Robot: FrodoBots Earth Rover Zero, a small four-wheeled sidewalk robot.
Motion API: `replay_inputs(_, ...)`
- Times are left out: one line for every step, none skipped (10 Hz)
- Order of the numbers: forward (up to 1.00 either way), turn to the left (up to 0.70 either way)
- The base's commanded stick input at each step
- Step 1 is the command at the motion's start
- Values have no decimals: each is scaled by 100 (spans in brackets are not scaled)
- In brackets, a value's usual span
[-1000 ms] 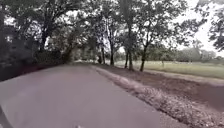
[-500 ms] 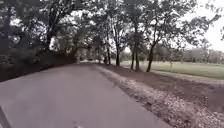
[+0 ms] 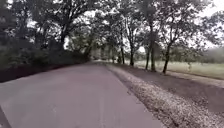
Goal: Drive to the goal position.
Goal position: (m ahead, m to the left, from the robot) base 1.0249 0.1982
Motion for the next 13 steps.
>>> replay_inputs(38,23)
replay_inputs(22,18)
replay_inputs(13,13)
replay_inputs(68,7)
replay_inputs(100,3)
replay_inputs(100,3)
replay_inputs(100,3)
replay_inputs(100,2)
replay_inputs(100,-1)
replay_inputs(100,-14)
replay_inputs(100,-22)
replay_inputs(100,-23)
replay_inputs(100,-22)
